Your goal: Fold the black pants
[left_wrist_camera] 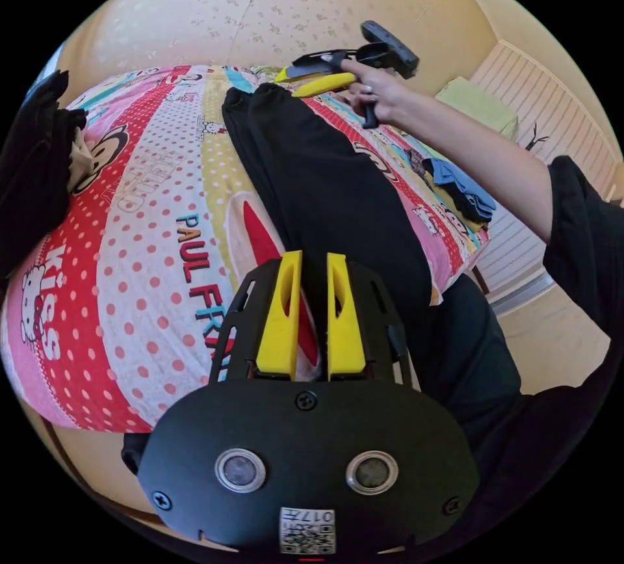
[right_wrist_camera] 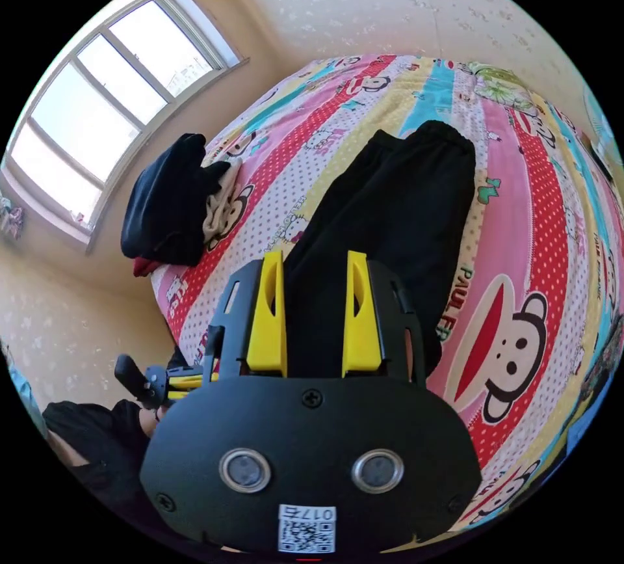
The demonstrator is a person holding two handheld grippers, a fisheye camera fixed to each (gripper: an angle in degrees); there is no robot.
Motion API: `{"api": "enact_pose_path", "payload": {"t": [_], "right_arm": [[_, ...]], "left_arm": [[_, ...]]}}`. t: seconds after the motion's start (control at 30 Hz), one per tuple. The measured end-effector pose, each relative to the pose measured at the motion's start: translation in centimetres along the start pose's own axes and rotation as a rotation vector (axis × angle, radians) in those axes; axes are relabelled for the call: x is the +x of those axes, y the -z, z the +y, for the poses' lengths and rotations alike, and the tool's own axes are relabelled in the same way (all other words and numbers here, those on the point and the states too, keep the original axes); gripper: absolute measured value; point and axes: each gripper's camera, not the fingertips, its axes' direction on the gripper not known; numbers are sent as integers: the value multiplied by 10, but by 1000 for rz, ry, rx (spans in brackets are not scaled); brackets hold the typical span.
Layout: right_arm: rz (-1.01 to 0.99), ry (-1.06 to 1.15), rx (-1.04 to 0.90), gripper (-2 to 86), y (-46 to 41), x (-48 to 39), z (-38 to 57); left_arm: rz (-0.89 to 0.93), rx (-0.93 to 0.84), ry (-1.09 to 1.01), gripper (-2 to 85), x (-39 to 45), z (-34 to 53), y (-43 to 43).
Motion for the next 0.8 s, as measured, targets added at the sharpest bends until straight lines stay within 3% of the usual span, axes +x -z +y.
{"api": "enact_pose_path", "payload": {"t": [0.2,0.3,0.37,0.57,0.63,0.8], "right_arm": [[132,-232,102,138,-65,46,-79],[196,-283,51,116,-97,56,-85],[257,-276,77,84,-102,51,-83],[117,-129,318,34,-70,10,-66],[-23,-87,295,34,-74,7,-71],[48,-121,118,51,-95,21,-73]], "left_arm": [[90,8,43,61,-13,-7,5],[119,-3,36,34,-17,-14,8],[136,-18,8,7,-16,-20,12],[304,-44,48,-5,-36,-24,32],[328,-40,67,-3,-44,-22,38],[406,-64,155,34,-65,-31,34]]}}
